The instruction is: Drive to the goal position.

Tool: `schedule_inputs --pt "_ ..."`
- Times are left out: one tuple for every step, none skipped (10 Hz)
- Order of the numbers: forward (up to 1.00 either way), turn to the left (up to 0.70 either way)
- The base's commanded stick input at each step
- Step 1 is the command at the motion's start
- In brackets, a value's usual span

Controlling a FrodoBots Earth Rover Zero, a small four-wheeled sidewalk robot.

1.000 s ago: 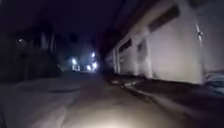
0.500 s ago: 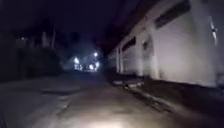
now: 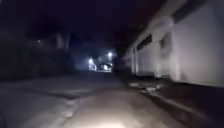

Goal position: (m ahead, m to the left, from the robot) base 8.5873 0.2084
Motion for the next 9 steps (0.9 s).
schedule_inputs --pt "0.70 0.00" --pt "0.70 0.00" --pt "0.70 0.00" --pt "0.70 0.00" --pt "0.70 0.00" --pt "0.70 0.00" --pt "0.70 0.00" --pt "0.70 0.00" --pt "0.70 0.00"
